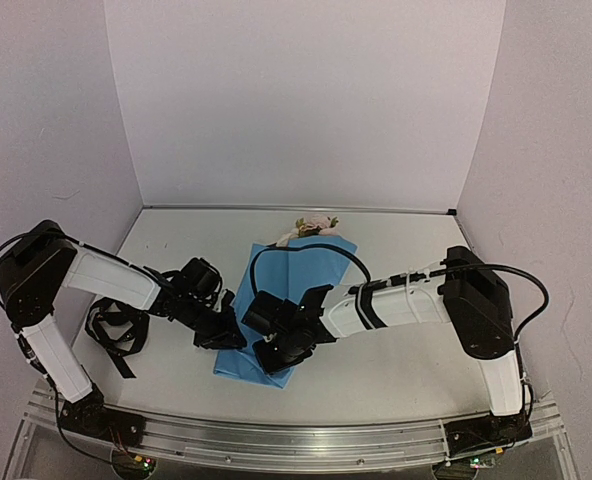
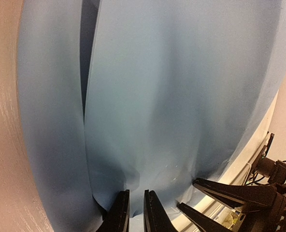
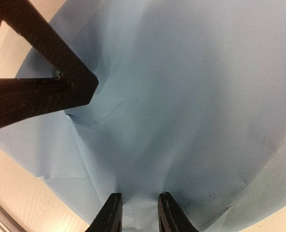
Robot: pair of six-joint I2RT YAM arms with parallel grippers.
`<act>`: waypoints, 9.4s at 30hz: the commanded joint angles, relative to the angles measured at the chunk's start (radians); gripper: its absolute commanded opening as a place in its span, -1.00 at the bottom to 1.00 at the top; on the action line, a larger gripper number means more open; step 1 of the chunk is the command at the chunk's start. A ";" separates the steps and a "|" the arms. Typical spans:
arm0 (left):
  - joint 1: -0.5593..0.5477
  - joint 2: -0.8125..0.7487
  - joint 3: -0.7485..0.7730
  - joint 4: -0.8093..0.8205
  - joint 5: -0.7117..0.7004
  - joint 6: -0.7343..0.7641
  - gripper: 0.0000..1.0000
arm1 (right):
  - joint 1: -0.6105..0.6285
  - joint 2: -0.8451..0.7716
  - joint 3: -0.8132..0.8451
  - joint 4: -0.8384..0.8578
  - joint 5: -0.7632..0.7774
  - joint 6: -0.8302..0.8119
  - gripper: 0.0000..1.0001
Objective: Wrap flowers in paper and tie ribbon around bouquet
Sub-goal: Press the fold line on the folded wrapping paper.
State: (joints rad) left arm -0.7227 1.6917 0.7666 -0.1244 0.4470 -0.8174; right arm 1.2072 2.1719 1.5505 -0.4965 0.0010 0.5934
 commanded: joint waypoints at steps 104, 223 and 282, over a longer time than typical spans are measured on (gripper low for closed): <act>0.038 0.061 -0.237 0.487 0.118 -0.092 -0.97 | -0.052 -0.159 -0.070 -0.094 0.047 0.022 -0.18; 0.035 0.182 -0.157 0.278 0.103 -0.054 -0.84 | -0.715 -0.204 -0.346 0.668 -0.647 0.335 -0.50; 0.058 0.192 -0.141 0.265 0.135 -0.032 -0.86 | -0.861 0.184 -0.018 0.718 -0.591 0.644 -0.45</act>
State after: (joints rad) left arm -0.6727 1.8260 0.6487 0.3149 0.7017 -0.8649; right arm 0.3685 2.3252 1.4656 0.2602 -0.6415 1.2134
